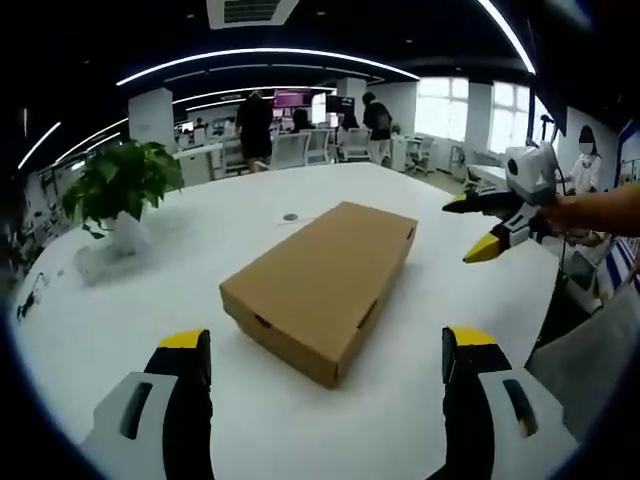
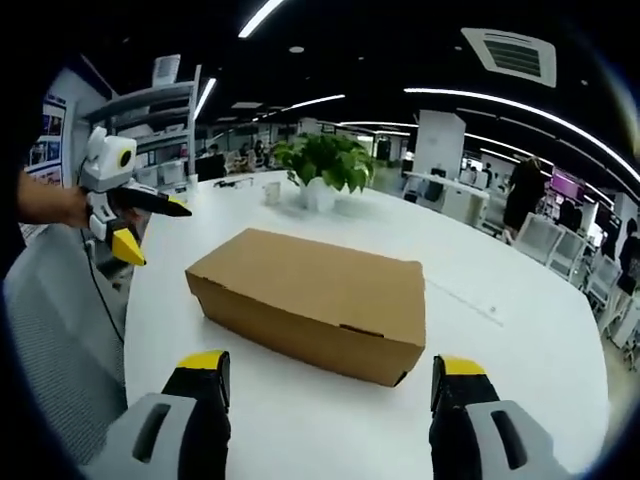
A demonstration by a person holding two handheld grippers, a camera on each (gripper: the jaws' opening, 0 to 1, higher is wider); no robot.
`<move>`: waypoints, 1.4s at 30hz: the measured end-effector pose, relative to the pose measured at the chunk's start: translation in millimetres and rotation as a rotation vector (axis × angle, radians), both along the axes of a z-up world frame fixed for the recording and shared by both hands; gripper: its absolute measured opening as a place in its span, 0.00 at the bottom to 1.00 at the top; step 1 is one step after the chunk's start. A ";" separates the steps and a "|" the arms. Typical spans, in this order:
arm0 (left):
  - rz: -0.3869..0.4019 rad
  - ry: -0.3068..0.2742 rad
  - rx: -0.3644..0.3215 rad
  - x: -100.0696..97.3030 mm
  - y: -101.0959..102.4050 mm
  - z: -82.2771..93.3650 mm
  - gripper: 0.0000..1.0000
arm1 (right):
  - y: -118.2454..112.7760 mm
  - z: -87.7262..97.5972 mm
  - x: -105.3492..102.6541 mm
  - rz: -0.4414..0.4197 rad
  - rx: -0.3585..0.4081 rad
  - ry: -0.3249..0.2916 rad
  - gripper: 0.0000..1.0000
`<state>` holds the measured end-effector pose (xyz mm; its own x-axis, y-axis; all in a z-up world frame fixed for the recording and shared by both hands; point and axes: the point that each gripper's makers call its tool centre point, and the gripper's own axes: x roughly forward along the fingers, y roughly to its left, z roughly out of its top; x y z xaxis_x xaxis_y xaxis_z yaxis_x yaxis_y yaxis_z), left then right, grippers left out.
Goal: Operate the shoe box by opening the lid, removing the specified soft item, and placing it in the target area until the item is outside and the box remains undamaged.
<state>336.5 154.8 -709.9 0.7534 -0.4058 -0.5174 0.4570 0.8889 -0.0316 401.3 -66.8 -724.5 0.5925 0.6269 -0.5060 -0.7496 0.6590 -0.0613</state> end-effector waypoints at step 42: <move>0.117 0.092 -0.010 45.4 -9.3 -60.0 0.79 | 20.5 -39.4 59.9 0.132 -0.051 0.083 0.64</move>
<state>381.8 145.5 -769.9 0.7457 -0.3236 -0.5824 0.3452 0.9353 -0.0777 461.3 -46.3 -763.9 0.4611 0.6687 -0.5833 -0.8335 0.5519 -0.0263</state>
